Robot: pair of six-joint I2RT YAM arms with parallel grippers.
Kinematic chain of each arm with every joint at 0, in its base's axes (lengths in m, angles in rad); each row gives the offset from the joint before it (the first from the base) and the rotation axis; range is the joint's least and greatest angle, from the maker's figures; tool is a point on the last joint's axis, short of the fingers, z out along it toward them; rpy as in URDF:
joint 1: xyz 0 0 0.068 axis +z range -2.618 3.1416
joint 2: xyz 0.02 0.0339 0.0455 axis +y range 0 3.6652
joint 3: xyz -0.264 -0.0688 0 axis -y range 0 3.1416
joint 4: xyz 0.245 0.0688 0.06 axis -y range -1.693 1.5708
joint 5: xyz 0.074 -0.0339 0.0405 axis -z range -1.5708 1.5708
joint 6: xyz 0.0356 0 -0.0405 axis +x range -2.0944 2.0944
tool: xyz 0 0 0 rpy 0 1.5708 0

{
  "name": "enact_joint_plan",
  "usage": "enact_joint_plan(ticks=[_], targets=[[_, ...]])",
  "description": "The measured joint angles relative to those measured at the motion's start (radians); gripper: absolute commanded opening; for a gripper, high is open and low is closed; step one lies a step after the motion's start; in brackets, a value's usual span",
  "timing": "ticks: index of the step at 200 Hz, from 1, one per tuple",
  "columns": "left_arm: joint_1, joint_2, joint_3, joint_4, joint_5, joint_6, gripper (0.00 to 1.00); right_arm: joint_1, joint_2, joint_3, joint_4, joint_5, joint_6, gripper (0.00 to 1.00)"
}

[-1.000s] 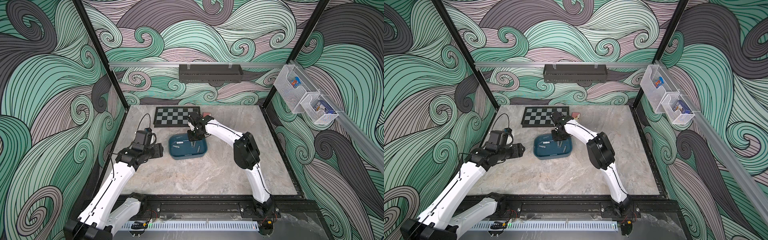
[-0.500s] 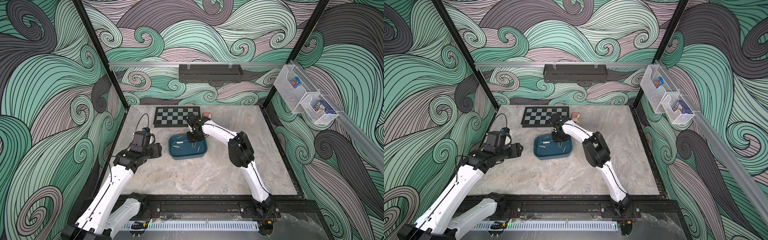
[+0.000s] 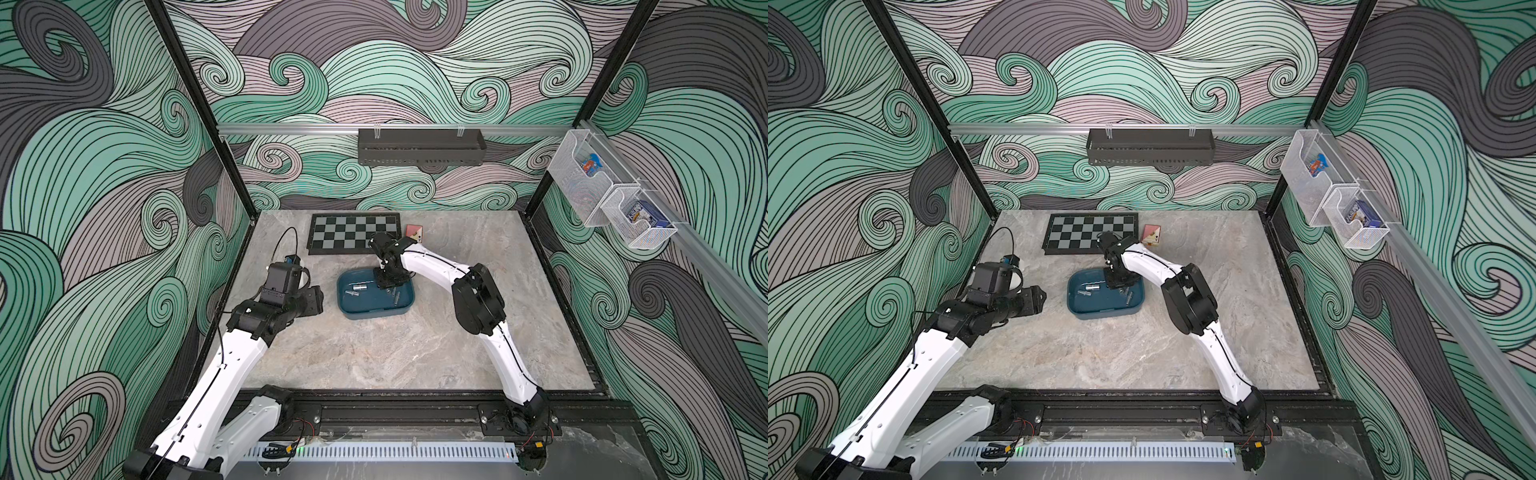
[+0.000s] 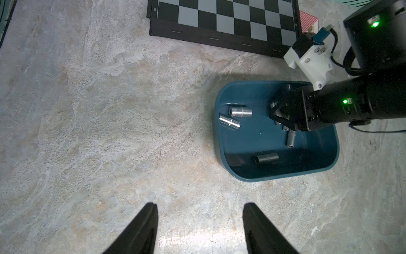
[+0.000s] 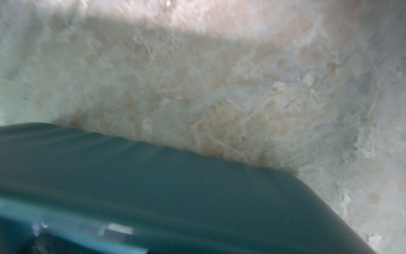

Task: Take out the socket from the storage box
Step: Pick up the socket head from the storage box.

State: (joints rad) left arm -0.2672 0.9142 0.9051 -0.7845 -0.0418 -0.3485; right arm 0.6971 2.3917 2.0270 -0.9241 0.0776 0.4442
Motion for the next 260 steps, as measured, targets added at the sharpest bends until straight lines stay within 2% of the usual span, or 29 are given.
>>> enact_joint_plan(ticks=[49, 81, 122, 171, 225, 260], targets=[[0.0, 0.0, 0.0, 0.0, 0.0, 0.0, 0.65, 0.018, -0.007, -0.035, 0.005, 0.065, -0.023, 0.32], [-0.005, 0.006, 0.0, 0.0, -0.001, 0.0, 0.65, 0.023, -0.008, -0.036, 0.007, 0.087, -0.042, 0.22], [-0.006, 0.021, 0.0, 0.0, -0.003, 0.0, 0.65, 0.025, -0.004, -0.008, -0.007, 0.087, -0.049, 0.15], [-0.01, 0.023, 0.0, 0.0, -0.003, 0.0, 0.65, 0.032, -0.026, 0.019, -0.009, 0.066, -0.049, 0.14], [-0.012, 0.033, 0.0, 0.0, -0.003, 0.002, 0.65, 0.012, -0.211, -0.01, -0.01, 0.05, -0.059, 0.14], [-0.018, 0.033, 0.0, 0.0, -0.003, 0.006, 0.65, -0.091, -0.387, -0.113, 0.0, 0.051, -0.067, 0.14]])
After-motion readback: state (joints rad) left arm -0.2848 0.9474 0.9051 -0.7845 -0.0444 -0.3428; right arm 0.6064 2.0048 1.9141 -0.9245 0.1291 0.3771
